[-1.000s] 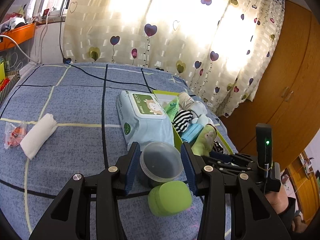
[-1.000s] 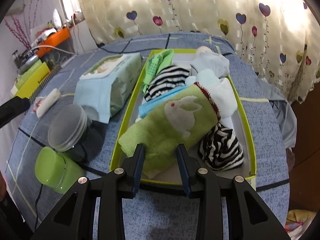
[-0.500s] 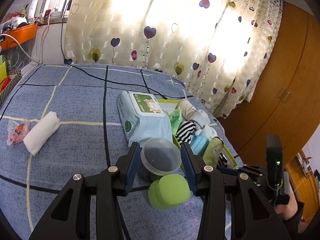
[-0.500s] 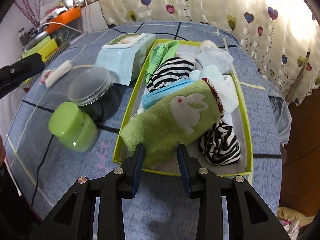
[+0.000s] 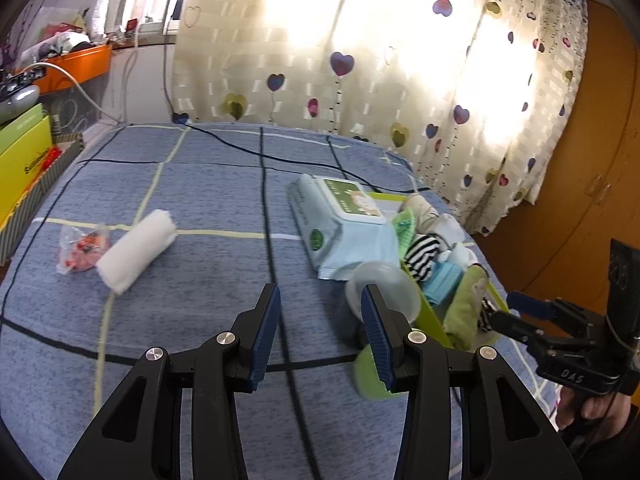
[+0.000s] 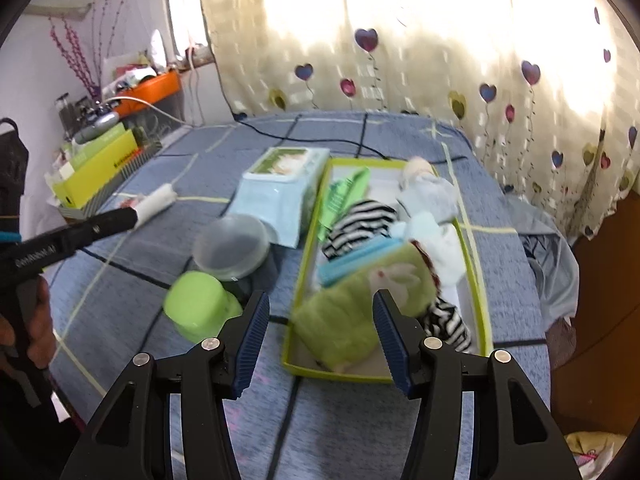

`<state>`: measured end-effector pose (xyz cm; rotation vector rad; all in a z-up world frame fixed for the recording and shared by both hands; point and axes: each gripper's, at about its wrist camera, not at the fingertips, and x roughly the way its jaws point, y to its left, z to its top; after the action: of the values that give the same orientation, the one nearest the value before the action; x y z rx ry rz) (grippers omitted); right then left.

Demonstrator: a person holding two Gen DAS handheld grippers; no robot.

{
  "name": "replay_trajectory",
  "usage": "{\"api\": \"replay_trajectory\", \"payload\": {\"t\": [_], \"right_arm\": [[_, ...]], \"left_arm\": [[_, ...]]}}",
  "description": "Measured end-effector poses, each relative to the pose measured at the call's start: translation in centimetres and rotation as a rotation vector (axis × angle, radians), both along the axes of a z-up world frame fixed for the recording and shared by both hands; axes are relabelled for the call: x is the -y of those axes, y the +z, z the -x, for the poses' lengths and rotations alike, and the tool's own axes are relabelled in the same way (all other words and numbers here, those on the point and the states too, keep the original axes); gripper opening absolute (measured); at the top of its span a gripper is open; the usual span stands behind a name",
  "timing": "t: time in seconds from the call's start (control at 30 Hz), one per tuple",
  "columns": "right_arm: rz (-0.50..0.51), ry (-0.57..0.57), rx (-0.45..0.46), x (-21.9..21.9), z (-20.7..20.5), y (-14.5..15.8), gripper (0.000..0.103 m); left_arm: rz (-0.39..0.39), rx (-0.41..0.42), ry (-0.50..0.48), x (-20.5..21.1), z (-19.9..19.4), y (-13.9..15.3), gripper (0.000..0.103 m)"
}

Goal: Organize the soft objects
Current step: 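Move both open grippers from the box toward the white towel and candy bag, then grasp the rolled white towel with the right gripper while the left grasps the candy bag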

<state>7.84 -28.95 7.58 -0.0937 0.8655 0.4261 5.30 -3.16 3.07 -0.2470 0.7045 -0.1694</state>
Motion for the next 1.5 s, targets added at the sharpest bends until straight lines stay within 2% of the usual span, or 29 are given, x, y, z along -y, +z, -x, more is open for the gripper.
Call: {"api": "replay_trajectory", "payload": {"t": [0.4, 0.63, 0.77, 0.87, 1.07, 1.27, 1.47, 1.5], "right_arm": [[-0.015, 0.131, 0.022, -7.1, -0.4, 1.2, 0.054], [-0.055, 0.217, -0.008, -13.5, -1.4, 0.9, 0.054], [-0.068, 0.268, -0.041, -17.6, -2.2, -0.1, 0.065], [-0.085, 0.296, -0.068, -20.4, -3.1, -0.8, 0.066], [-0.148, 0.288, -0.170, -25.5, -5.6, -3.0, 0.066], [-0.186, 0.253, -0.285, -30.2, -8.6, -6.3, 0.066], [-0.176, 0.182, -0.348, -32.4, -11.0, -9.3, 0.066], [-0.179, 0.174, -0.336, -32.5, -11.2, -9.4, 0.066]], "left_arm": [[-0.020, -0.011, 0.073, -4.4, 0.4, -0.7, 0.043], [-0.012, -0.013, 0.146, -9.2, 0.7, -1.4, 0.043], [-0.004, -0.019, 0.197, -12.4, 1.0, -1.8, 0.043], [0.004, -0.026, 0.231, -14.7, 1.0, -2.1, 0.043], [0.012, -0.030, 0.275, -18.4, 1.1, -2.7, 0.044], [0.026, -0.051, 0.294, -20.9, 1.0, -3.7, 0.043], [0.027, -0.072, 0.306, -22.4, 0.3, -4.3, 0.043], [0.026, -0.076, 0.305, -22.5, 0.1, -4.3, 0.043]]}}
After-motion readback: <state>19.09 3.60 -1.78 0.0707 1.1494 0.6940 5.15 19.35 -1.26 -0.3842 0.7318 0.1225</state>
